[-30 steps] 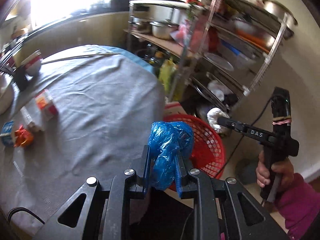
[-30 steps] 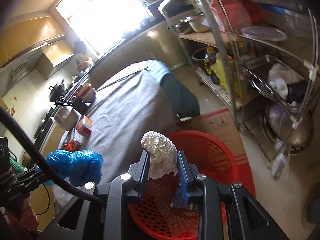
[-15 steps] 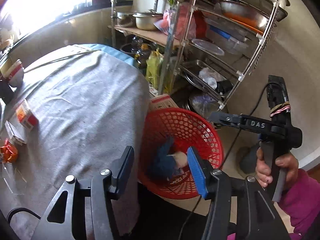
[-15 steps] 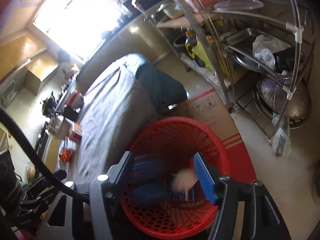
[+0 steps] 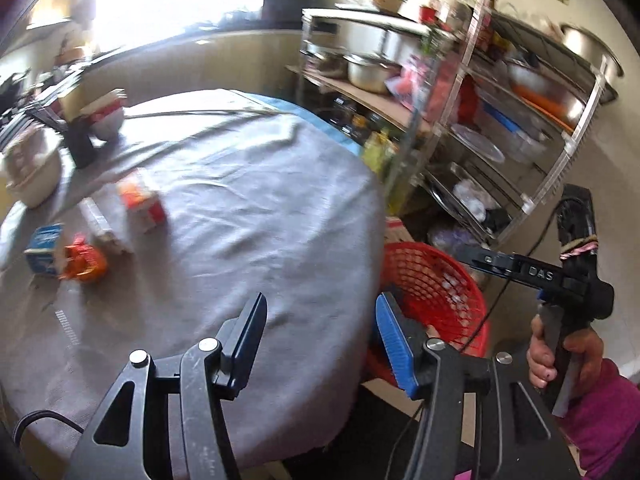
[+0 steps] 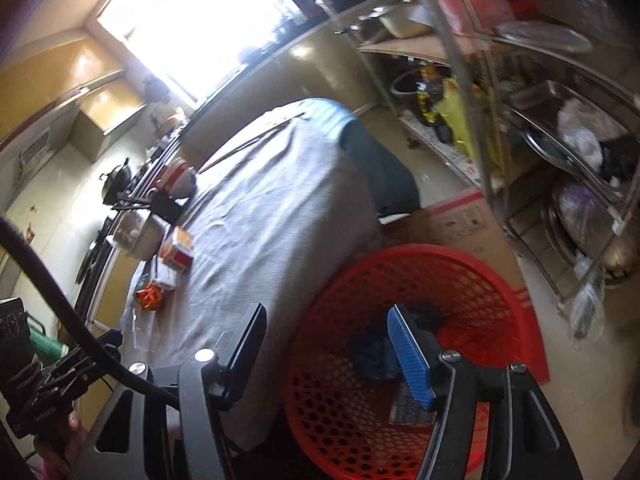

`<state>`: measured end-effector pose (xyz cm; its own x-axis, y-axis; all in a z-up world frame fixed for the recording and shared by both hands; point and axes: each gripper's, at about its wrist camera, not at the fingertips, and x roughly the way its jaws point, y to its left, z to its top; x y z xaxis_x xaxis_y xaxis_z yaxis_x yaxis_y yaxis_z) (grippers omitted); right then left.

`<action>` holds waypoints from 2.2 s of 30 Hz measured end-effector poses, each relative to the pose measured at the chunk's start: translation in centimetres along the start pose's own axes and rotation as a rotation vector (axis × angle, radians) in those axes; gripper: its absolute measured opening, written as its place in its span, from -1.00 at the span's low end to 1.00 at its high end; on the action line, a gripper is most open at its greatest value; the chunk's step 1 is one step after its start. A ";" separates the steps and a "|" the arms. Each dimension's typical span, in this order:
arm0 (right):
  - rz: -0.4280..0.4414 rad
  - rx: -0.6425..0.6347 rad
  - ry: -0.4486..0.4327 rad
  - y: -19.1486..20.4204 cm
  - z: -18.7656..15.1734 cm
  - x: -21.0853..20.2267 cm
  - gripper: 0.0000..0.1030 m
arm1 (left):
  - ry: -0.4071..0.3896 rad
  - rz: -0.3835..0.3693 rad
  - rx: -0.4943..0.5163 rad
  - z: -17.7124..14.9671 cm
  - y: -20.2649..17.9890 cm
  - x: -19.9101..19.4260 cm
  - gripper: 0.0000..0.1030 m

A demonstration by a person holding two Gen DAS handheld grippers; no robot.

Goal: Collect trash

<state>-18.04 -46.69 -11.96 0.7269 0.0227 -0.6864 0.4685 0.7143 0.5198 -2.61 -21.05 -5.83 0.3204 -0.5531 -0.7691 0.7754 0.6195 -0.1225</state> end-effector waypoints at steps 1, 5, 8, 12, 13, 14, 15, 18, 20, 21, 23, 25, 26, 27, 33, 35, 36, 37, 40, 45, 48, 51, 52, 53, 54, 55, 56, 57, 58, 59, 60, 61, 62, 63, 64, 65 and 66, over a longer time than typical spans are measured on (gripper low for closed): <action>0.006 -0.017 -0.002 0.7 0.1 0.1 0.31 | -0.014 0.019 -0.010 -0.1 0.7 -0.6 0.18; 0.053 -0.080 -0.009 4.0 0.7 0.6 0.31 | -0.086 0.124 -0.056 -0.5 3.6 -3.4 0.26; 0.095 -0.144 -0.015 7.1 0.9 1.1 0.31 | -0.132 0.198 -0.094 -0.9 5.5 -5.3 0.37; 0.155 -0.217 -0.017 11.1 1.0 1.8 0.31 | -0.171 0.266 -0.142 -1.7 7.8 -7.3 0.40; 0.166 -0.232 -0.015 12.0 1.0 2.2 0.31 | -0.179 0.289 -0.147 -1.9 8.2 -7.6 0.40; 0.177 -0.250 -0.013 12.9 1.0 2.4 0.31 | -0.187 0.325 -0.150 -2.2 8.8 -8.0 0.41; 0.187 -0.272 -0.011 14.0 1.1 2.8 0.31 | -0.192 0.346 -0.149 -2.3 9.0 -8.2 0.43; 0.217 -0.332 -0.024 17.2 1.4 4.0 0.31 | -0.211 0.416 -0.141 -2.7 10.2 -8.9 0.49; 0.236 -0.348 -0.035 18.9 1.6 4.9 0.31 | -0.224 0.457 -0.142 -3.0 11.3 -9.2 0.51; 0.241 -0.352 -0.040 19.6 1.8 5.3 0.31 | -0.228 0.469 -0.145 -3.0 11.7 -9.3 0.52; 0.238 -0.365 -0.059 21.2 2.1 6.6 0.31 | -0.231 0.495 -0.165 -3.1 12.8 -9.2 0.53; 0.239 -0.388 -0.076 22.5 2.3 7.8 0.31 | -0.221 0.506 -0.194 -3.1 14.1 -8.9 0.54; 0.242 -0.395 -0.074 22.9 2.4 8.5 0.31 | -0.213 0.513 -0.213 -3.2 14.9 -8.7 0.54; 0.244 -0.397 -0.060 23.4 2.4 9.4 0.31 | -0.205 0.522 -0.228 -3.3 15.5 -8.5 0.54; 0.287 -0.433 0.018 26.1 2.2 13.6 0.31 | -0.138 0.617 -0.339 -4.5 18.6 -7.9 0.54; 0.319 -0.450 0.047 27.1 2.1 14.7 0.31 | -0.123 0.655 -0.376 -5.0 19.0 -8.2 0.54; 0.338 -0.458 0.065 27.6 2.1 15.2 0.31 | -0.119 0.675 -0.394 -5.3 19.0 -8.4 0.54; 0.352 -0.465 0.077 28.0 2.1 15.4 0.31 | -0.118 0.693 -0.410 -5.6 18.9 -8.8 0.54; 0.404 -0.499 0.101 29.5 2.0 15.8 0.31 | -0.114 0.746 -0.464 -6.8 18.2 -10.4 0.53; 0.480 -0.493 0.105 30.8 1.5 15.8 0.31 | -0.121 0.814 -0.561 -9.2 15.7 -14.5 0.53; 0.472 -0.480 0.064 31.5 0.7 15.5 0.31 | -0.131 0.882 -0.552 -11.2 12.8 -17.3 0.54; 0.469 -0.452 0.057 32.5 -0.3 14.9 0.31 | -0.145 0.954 -0.546 -13.2 10.4 -20.2 0.53; 0.463 -0.455 0.051 32.8 -0.6 14.5 0.31 | -0.150 0.968 -0.551 -13.6 9.8 -21.1 0.53; 0.458 -0.458 0.043 33.3 -1.0 14.1 0.31 | -0.160 0.976 -0.552 -14.1 9.2 -22.2 0.53; 0.456 -0.458 0.040 33.7 -1.2 13.6 0.31 | -0.174 0.988 -0.548 -14.5 8.6 -23.2 0.53; 0.451 -0.458 0.039 34.3 -1.6 13.0 0.31 | -0.188 1.004 -0.540 -14.8 8.1 -24.1 0.53; 0.449 -0.459 0.036 34.8 -1.9 12.5 0.31 | -0.199 1.023 -0.531 -15.1 7.7 -25.0 0.54; 0.447 -0.459 0.031 35.2 -2.1 12.1 0.31 | -0.205 1.037 -0.527 -15.3 7.4 -25.9 0.54; 0.445 -0.460 0.028 35.8 -2.5 11.4 0.31 | -0.214 1.041 -0.525 -15.5 7.3 -26.4 0.54; 0.448 -0.459 0.030 36.2 -2.8 10.7 0.31 | -0.231 1.043 -0.524 -15.7 7.2 -27.3 0.54; 0.458 -0.458 0.033 36.6 -3.2 10.0 0.31 | -0.238 1.044 -0.529 -15.8 7.0 -27.8 0.54; 0.464 -0.460 0.032 36.9 -3.6 9.3 0.31 | -0.241 1.039 -0.542 -16.2 6.9 -28.4 0.54; 0.467 -0.470 0.028 37.1 -4.2 8.4 0.31 | -0.244 1.028 -0.551 -16.5 6.9 -28.8 0.54; 0.468 -0.487 0.023 37.4 -4.9 7.6 0.31 | -0.244 1.024 -0.555 -16.8 6.7 -29.0 0.54; 0.469 -0.501 0.022 37.5 -5.5 6.9 0.31 | -0.242 1.028 -0.557 -17.1 6.5 -29.2 0.54; 0.471 -0.516 0.024 37.7 -6.0 6.3 0.31 | -0.242 1.036 -0.557 -17.5 6.1 -29.5 0.54; 0.472 -0.531 0.027 37.8 -6.6 5.6 0.31 | -0.246 1.038 -0.555 -17.6 6.0 -29.6 0.54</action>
<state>0.45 -14.97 0.49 0.7761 0.4264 -0.4646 -0.2065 0.8679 0.4517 -17.03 8.82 5.11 0.7955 0.2972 -0.5280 -0.2344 0.9546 0.1840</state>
